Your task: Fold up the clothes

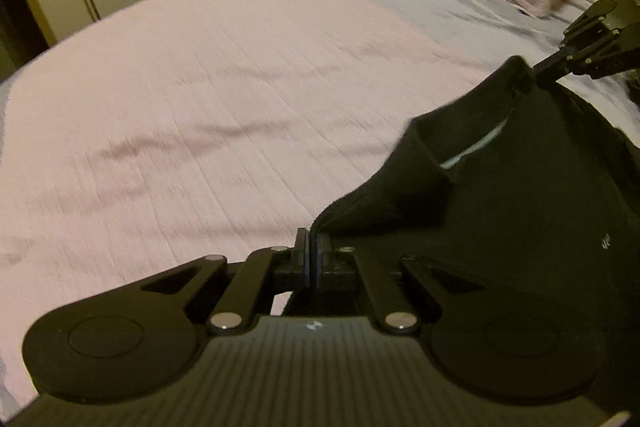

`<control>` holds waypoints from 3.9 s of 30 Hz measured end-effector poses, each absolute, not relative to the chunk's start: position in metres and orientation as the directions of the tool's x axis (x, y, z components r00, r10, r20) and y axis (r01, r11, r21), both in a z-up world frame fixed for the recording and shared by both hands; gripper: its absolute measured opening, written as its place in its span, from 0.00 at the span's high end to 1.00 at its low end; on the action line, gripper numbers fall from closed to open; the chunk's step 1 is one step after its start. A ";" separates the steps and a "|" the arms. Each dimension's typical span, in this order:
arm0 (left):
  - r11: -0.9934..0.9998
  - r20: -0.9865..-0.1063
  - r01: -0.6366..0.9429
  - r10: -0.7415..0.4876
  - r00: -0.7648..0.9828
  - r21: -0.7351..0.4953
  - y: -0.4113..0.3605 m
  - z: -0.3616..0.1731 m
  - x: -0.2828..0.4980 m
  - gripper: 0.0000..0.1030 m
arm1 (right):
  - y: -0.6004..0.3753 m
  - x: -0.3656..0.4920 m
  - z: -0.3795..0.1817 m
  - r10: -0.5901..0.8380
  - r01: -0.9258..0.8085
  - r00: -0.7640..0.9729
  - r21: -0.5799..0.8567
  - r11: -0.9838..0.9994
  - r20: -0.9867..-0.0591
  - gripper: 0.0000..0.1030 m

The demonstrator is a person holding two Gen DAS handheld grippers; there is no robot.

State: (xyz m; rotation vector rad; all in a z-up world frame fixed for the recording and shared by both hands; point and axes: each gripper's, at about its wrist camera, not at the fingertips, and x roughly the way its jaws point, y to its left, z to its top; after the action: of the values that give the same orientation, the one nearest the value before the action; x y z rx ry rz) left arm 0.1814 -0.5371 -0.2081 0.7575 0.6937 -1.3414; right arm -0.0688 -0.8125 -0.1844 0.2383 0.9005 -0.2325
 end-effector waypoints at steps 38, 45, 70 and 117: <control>0.130 -0.886 0.991 -0.453 0.098 0.043 -0.434 -0.234 0.082 0.62 | -0.708 -0.331 -0.244 -0.420 0.729 0.268 -0.102 0.677 -0.867 0.37; 0.098 -0.894 0.994 -0.440 0.083 0.044 -0.442 -0.228 0.045 0.62 | -0.715 -0.290 -0.280 -0.493 0.724 0.218 -0.200 0.661 -0.842 0.73; 0.050 -0.913 0.999 -0.406 0.036 0.018 -0.454 -0.232 0.001 0.60 | -0.686 -0.553 -0.211 -0.641 0.986 -0.002 0.106 -0.131 -0.768 0.72; -0.222 -0.929 0.975 -0.365 -0.056 0.029 -0.553 -0.252 -0.100 0.56 | -0.771 -0.657 -0.242 -0.510 0.935 0.269 0.348 -0.064 -0.817 0.97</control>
State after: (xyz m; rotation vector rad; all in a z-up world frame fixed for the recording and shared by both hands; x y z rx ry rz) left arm -0.0999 -0.5534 -0.2517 1.0705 0.8173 -1.5368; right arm -0.6570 -0.7715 -0.2416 1.0637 0.5181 -1.2746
